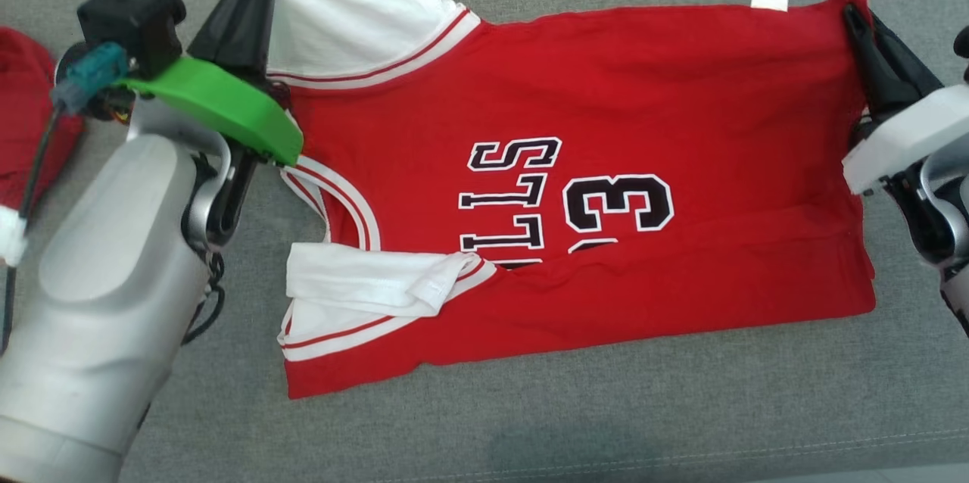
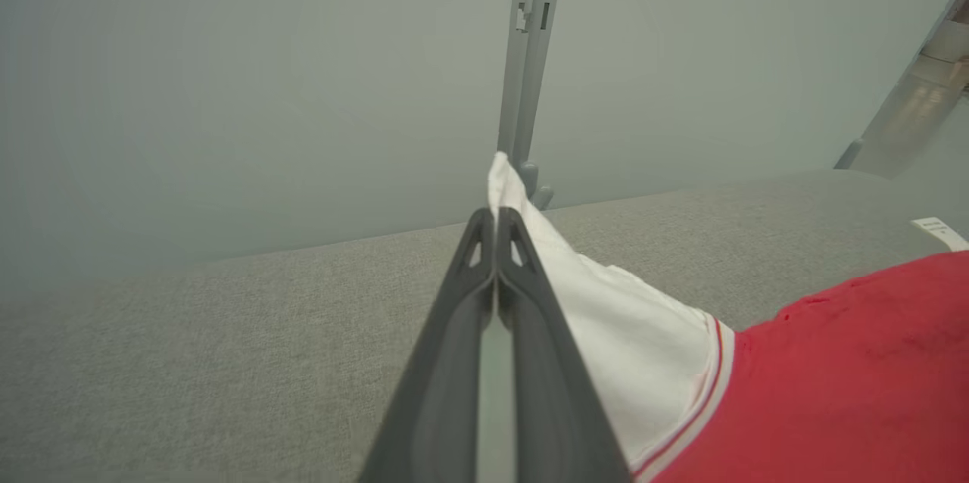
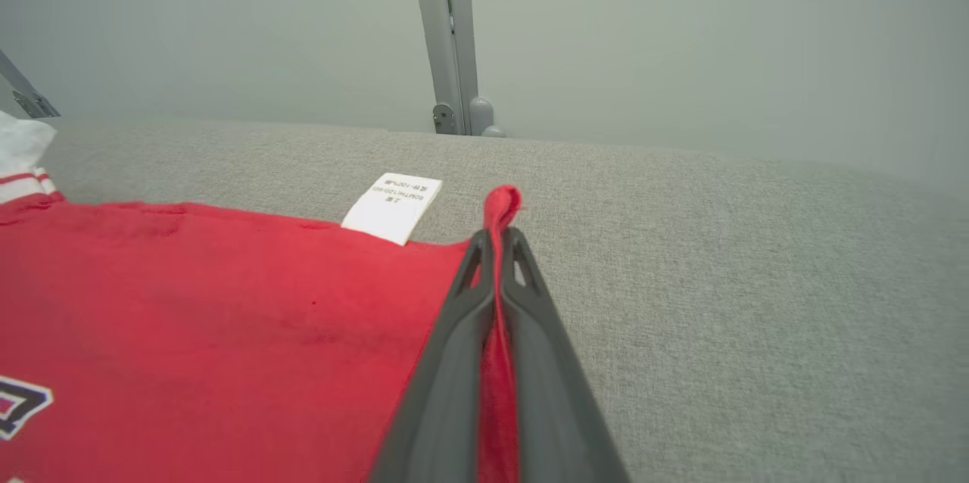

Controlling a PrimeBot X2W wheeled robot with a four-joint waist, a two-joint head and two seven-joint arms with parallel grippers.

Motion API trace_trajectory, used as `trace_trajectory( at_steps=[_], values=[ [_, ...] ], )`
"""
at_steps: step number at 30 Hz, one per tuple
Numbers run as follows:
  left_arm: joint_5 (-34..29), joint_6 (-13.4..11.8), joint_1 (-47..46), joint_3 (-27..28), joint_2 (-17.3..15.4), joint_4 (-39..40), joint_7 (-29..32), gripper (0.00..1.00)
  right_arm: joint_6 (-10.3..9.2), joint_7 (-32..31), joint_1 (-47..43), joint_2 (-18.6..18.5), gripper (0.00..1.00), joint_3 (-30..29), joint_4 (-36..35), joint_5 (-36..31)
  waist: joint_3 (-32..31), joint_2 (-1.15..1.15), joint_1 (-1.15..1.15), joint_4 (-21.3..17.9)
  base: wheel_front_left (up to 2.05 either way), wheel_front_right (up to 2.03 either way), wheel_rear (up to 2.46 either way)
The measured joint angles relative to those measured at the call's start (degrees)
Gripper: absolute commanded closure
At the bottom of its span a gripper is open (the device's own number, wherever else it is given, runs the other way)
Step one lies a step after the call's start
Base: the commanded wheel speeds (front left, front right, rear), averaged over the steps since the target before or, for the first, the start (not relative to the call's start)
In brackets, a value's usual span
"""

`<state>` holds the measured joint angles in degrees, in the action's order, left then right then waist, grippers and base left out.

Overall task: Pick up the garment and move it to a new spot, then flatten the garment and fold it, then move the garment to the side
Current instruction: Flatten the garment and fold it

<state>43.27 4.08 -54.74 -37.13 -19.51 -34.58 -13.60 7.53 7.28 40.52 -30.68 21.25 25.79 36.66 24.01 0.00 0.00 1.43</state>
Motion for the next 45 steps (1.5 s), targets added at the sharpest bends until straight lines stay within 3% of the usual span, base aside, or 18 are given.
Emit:
trace_trajectory(
  at_steps=[6,15,19,23,25,26,27,28,36,45],
  values=[
    [-1.1,-7.0,13.5,0.4,-4.8,19.2,-0.6,1.00,0.00,3.5,-7.8,-1.2,1.00,-2.6,-4.9,-4.7,-0.5,0.00,0.00,0.5,0.00,0.00,0.00],
    [0.0,-19.1,33.5,1.4,-11.9,44.5,2.1,1.00,0.00,5.4,-17.7,2.2,1.00,-8.4,-6.6,-8.0,-0.9,0.00,0.00,0.4,0.00,0.00,0.00],
    [1.6,-22.2,39.6,0.8,-13.2,50.5,4.5,1.00,0.00,5.6,-19.7,3.8,1.00,-9.6,-6.1,-8.2,-1.2,0.00,0.00,0.3,0.00,0.00,0.00],
    [3.7,-23.3,43.2,-0.5,-13.5,51.9,6.6,1.00,0.00,5.9,-20.5,5.0,1.00,-10.7,-4.4,-8.2,-1.3,0.00,0.00,0.5,0.00,0.00,0.00],
    [4.4,-23.3,44.2,-1.2,-13.3,50.9,7.2,1.00,0.01,5.9,-20.7,5.8,0.55,-11.1,-3.4,-8.0,-1.4,0.00,0.00,0.6,0.00,0.00,0.00],
    [4.7,-23.3,44.5,-1.4,-13.0,50.1,7.5,0.84,0.00,5.9,-21.0,6.2,0.15,-11.4,-3.0,-7.9,-1.5,0.00,0.00,0.6,0.00,0.00,0.00],
    [5.1,-23.3,44.7,-1.7,-12.5,49.2,7.5,0.08,0.00,5.9,-21.3,6.7,0.00,-11.6,-2.5,-7.6,-1.6,0.00,0.00,0.7,0.00,0.00,0.00],
    [5.2,-23.3,44.7,-2.0,-12.1,48.3,7.5,0.00,0.01,5.9,-21.6,7.1,0.00,-11.7,-2.1,-7.6,-1.7,0.00,0.00,0.7,0.00,0.00,0.00],
    [2.8,-22.7,44.0,1.0,-8.7,44.7,0.2,0.00,0.00,7.3,-25.2,12.2,0.00,-18.6,-5.8,-11.0,-3.3,0.00,0.00,0.2,0.00,0.00,0.00],
    [-7.2,-20.6,41.1,12.1,-4.7,45.7,-1.4,0.00,0.00,7.4,-28.0,17.6,0.00,-23.6,-15.3,-18.2,-5.7,0.00,0.00,-0.9,0.00,0.00,0.00]
  ],
)
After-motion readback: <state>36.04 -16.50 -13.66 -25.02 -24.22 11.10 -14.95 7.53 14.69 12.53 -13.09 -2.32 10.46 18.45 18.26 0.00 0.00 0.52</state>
